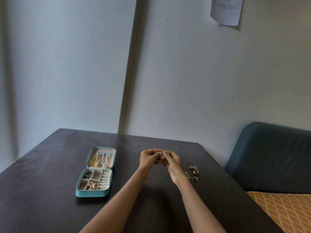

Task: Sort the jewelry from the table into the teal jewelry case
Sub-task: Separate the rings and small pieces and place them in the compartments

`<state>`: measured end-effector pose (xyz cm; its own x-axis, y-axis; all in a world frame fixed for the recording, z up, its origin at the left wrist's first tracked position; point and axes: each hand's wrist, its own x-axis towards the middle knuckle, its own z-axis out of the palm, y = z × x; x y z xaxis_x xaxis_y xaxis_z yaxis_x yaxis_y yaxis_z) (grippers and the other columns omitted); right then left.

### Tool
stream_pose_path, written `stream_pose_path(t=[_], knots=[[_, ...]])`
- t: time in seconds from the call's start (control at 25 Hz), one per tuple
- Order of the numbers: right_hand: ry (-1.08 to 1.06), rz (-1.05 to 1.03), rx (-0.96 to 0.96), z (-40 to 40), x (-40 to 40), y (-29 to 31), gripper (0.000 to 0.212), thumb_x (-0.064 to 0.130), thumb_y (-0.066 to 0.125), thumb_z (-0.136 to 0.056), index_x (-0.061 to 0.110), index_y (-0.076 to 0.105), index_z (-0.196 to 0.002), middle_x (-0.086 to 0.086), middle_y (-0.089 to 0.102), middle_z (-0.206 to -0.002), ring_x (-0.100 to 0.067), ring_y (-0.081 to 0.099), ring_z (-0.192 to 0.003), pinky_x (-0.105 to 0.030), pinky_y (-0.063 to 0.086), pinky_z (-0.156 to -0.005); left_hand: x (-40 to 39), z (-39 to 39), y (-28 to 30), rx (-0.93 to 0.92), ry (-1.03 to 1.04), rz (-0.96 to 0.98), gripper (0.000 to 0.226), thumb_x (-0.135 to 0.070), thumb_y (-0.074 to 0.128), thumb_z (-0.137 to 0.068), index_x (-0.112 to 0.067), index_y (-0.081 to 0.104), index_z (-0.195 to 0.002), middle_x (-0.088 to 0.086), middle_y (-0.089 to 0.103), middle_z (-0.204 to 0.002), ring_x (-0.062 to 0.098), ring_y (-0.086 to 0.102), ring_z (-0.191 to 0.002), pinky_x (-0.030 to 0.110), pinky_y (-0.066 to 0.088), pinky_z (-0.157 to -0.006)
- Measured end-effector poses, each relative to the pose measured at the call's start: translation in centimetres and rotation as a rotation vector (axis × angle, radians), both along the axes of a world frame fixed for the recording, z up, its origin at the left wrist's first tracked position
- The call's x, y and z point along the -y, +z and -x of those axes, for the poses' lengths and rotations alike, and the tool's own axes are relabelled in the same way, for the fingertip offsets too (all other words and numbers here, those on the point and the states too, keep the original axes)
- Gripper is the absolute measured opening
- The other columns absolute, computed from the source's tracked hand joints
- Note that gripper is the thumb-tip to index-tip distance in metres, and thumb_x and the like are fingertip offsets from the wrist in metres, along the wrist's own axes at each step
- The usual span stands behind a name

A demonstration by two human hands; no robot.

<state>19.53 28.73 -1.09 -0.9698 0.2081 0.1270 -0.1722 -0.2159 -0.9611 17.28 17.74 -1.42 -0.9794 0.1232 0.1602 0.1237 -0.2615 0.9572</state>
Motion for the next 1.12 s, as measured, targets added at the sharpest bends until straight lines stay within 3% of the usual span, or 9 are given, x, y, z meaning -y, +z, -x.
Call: stream_pose_path(t=[0.2, 0.36, 0.48, 0.68, 0.88, 1.12], knots=[[0.002, -0.098, 0.019, -0.4, 2.8, 1.5, 0.011, 0.003, 0.062, -0.086, 0.012, 0.058, -0.088, -0.005, 0.064, -0.084, -0.014, 0.061, -0.075, -0.022, 0.051, -0.065, 3.9, 0.3, 1.4, -0.146, 0.043, 0.279, 0.013, -0.002, 0.057, -0.088, -0.008, 0.068, -0.090, 0.006, 0.067, -0.076, 0.013, 0.061, -0.065, 0.020, 0.052, -0.061], [0.106, -0.016, 0.050, -1.1, 4.5, 1.9, 0.013, -0.002, 0.053, -0.090, 0.010, 0.055, -0.093, -0.008, 0.062, -0.080, -0.015, 0.061, -0.067, -0.025, 0.054, -0.061, 6.0, 0.1, 2.0, -0.259, 0.116, 0.444, 0.015, 0.000, 0.058, -0.085, -0.005, 0.071, -0.089, 0.004, 0.067, -0.071, 0.009, 0.059, -0.060, 0.017, 0.050, -0.057], [0.135, -0.042, 0.038, -1.6, 5.2, 1.7, 0.015, -0.004, 0.053, -0.090, 0.010, 0.053, -0.096, -0.009, 0.061, -0.083, -0.014, 0.060, -0.066, -0.022, 0.052, -0.058, 6.9, -0.1, 1.6, -0.250, 0.137, 0.436, 0.015, 0.001, 0.058, -0.084, -0.005, 0.071, -0.089, 0.000, 0.065, -0.066, 0.005, 0.057, -0.055, 0.014, 0.049, -0.055], [0.030, -0.142, 0.023, -1.8, 6.2, 1.0, 0.018, -0.005, 0.056, -0.088, 0.013, 0.055, -0.092, -0.004, 0.065, -0.085, -0.012, 0.058, -0.073, -0.020, 0.050, -0.063, 8.7, -0.4, 1.0, -0.054, -0.010, 0.182, 0.013, -0.007, 0.063, -0.088, -0.001, 0.068, -0.098, 0.006, 0.068, -0.074, 0.007, 0.061, -0.053, 0.019, 0.055, -0.057], [0.005, -0.199, -0.006, -1.6, 7.1, 0.3, 0.017, -0.002, 0.061, -0.086, 0.013, 0.058, -0.093, -0.007, 0.066, -0.084, -0.013, 0.060, -0.071, -0.020, 0.050, -0.062, 10.2, -0.8, 1.3, -0.087, -0.054, 0.237, 0.005, -0.007, 0.067, -0.084, -0.006, 0.070, -0.088, 0.006, 0.066, -0.070, 0.007, 0.060, -0.054, 0.018, 0.053, -0.057], [0.028, -0.216, -0.014, -1.5, 9.0, -0.4, 0.013, 0.002, 0.060, -0.088, 0.014, 0.060, -0.093, -0.005, 0.068, -0.085, -0.013, 0.061, -0.076, -0.020, 0.050, -0.068, 11.6, -0.7, 1.5, -0.161, 0.025, 0.366, 0.014, 0.000, 0.065, -0.083, 0.003, 0.069, -0.096, 0.004, 0.066, -0.072, 0.007, 0.060, -0.059, 0.016, 0.051, -0.058]])
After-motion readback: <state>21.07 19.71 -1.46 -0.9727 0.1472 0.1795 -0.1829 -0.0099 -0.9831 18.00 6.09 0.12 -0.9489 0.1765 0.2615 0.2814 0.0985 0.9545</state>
